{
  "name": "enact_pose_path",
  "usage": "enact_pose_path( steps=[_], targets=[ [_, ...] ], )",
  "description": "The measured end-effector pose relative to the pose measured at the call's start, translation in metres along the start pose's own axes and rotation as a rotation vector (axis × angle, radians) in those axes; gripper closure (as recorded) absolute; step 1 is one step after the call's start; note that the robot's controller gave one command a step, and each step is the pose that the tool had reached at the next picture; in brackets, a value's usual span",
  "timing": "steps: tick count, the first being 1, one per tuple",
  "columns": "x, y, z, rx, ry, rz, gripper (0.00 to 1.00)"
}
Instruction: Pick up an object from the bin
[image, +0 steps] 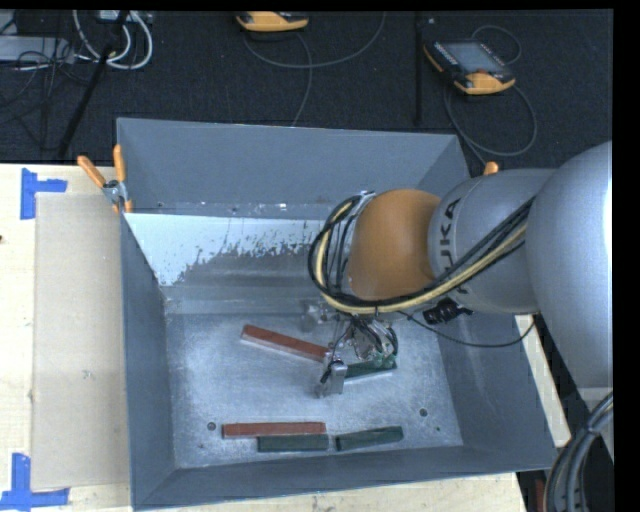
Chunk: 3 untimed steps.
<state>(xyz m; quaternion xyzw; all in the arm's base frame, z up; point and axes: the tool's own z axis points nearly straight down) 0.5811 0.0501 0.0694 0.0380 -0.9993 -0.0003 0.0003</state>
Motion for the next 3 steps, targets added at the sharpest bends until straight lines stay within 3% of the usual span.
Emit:
enact_pose_path(
  steps=[1,2,3],
  targets=[
    [0.0,0.0,0.0,0.0,-0.001,0.001,1.0],
    [-0.043,0.059,-0.001,-0.001,-0.005,-0.128,1.0],
    [-0.041,0.108,-0.001,-0.001,-0.003,-0.517,1.0]
  ],
)
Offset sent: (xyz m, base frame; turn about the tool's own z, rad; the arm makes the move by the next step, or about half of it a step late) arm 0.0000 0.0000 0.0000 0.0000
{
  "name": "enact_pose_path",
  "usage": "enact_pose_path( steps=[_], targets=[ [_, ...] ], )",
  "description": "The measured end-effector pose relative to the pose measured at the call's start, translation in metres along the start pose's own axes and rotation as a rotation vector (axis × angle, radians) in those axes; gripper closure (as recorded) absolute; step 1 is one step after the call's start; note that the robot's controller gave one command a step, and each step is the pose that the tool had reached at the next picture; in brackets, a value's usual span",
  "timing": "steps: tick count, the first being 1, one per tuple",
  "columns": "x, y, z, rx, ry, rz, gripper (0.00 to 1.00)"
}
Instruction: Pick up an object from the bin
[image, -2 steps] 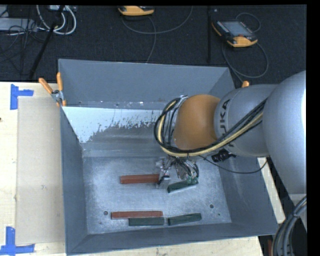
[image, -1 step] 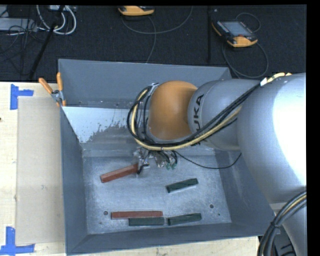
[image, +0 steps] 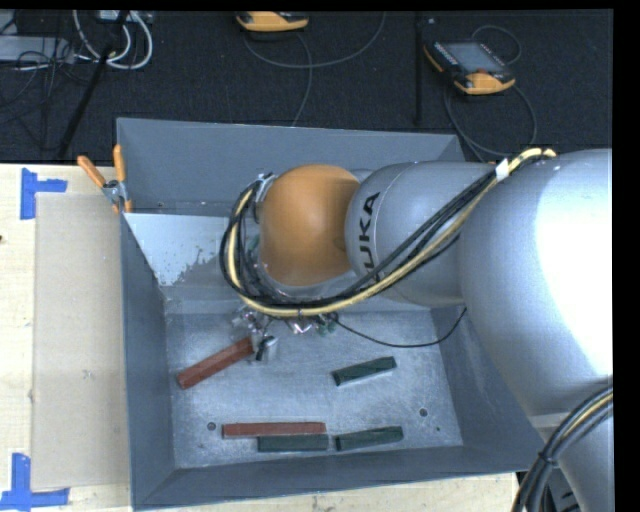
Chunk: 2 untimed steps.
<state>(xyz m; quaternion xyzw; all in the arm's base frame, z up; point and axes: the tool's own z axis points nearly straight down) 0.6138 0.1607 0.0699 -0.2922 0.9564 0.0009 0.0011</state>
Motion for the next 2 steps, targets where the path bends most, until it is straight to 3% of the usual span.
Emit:
enact_pose_path(
  steps=[1,2],
  targets=[
    [-0.053,0.069,0.0,0.001,0.0,-0.006,1.0],
    [-0.012,0.053,-0.146,0.003,-0.004,-0.428,1.0]
  ],
)
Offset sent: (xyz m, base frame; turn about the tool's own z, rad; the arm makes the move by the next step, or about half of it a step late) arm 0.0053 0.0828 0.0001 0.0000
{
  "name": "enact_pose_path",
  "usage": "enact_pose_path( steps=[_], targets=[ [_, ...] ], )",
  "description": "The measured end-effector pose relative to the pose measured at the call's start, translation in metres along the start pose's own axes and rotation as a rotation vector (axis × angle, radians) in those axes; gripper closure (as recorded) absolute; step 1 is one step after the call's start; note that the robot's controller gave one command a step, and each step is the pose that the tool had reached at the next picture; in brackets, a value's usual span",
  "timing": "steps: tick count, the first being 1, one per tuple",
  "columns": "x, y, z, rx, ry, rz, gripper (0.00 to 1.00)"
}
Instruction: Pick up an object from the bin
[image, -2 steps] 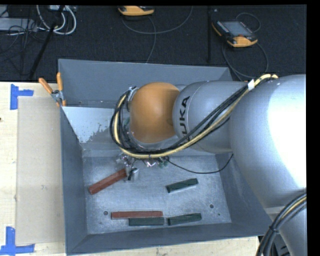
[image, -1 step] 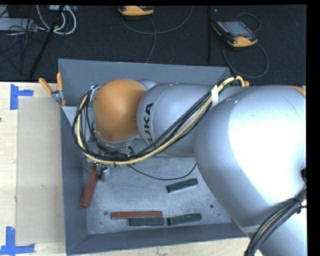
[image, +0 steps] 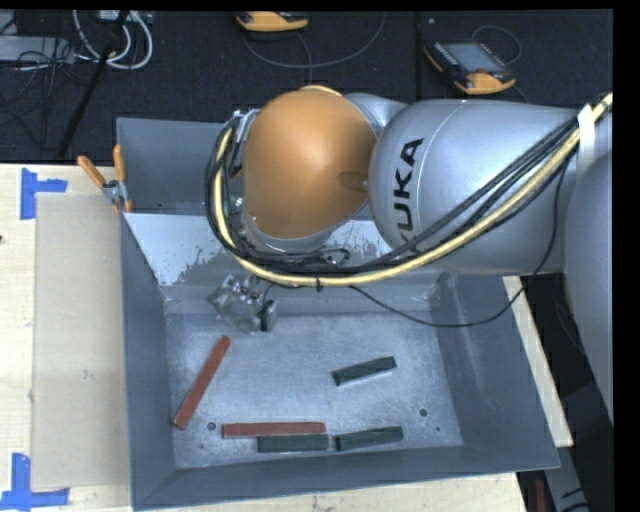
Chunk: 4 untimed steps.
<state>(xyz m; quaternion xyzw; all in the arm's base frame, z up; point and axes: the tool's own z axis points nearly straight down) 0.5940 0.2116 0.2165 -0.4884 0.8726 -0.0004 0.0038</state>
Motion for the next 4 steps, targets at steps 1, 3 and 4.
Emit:
enact_pose_path(
  steps=[1,3,4],
  targets=[
    [-0.037,-0.012,-0.075,-0.001,-0.002,-0.319,1.0],
    [-0.011,0.02,0.019,-0.008,0.004,-0.39,0.0],
    [-0.001,0.041,0.152,-0.014,0.009,-0.484,0.0]
  ],
)
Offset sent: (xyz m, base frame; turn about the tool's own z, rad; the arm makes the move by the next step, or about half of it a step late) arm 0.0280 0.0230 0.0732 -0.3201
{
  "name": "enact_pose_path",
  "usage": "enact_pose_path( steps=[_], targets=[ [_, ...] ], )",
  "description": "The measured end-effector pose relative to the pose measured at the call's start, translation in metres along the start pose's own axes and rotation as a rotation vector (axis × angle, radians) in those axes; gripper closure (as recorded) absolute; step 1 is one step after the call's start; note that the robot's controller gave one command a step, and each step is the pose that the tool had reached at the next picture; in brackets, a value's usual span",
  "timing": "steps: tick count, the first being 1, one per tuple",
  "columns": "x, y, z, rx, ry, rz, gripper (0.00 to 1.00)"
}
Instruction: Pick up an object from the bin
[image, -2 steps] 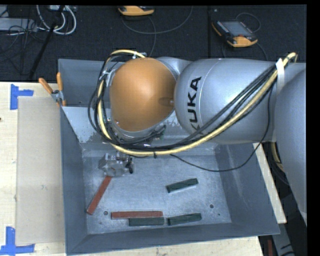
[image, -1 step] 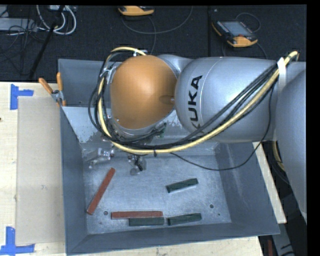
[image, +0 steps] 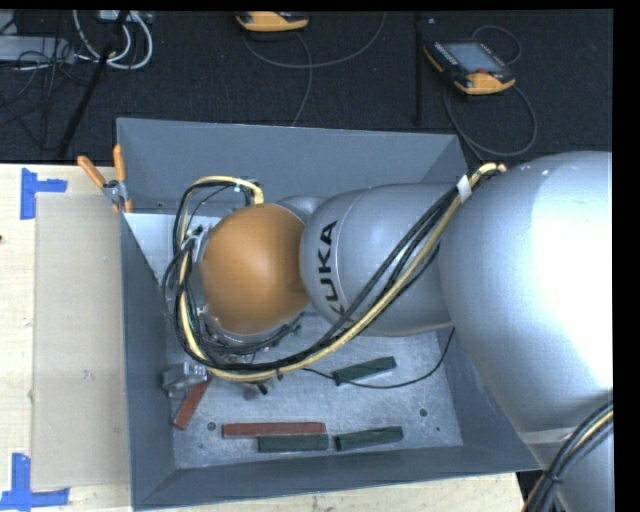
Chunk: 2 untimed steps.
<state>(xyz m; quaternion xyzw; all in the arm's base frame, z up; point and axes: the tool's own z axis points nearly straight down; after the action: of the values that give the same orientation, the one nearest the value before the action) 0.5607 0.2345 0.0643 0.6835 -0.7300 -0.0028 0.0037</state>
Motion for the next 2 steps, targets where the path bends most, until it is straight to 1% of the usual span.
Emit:
enact_pose_path(
  steps=[1,2],
  targets=[
    [0.0,-0.002,-0.005,0.007,-0.003,0.002,1.0],
    [0.029,-0.021,-0.121,0.015,-0.003,-0.292,1.0]
  ],
)
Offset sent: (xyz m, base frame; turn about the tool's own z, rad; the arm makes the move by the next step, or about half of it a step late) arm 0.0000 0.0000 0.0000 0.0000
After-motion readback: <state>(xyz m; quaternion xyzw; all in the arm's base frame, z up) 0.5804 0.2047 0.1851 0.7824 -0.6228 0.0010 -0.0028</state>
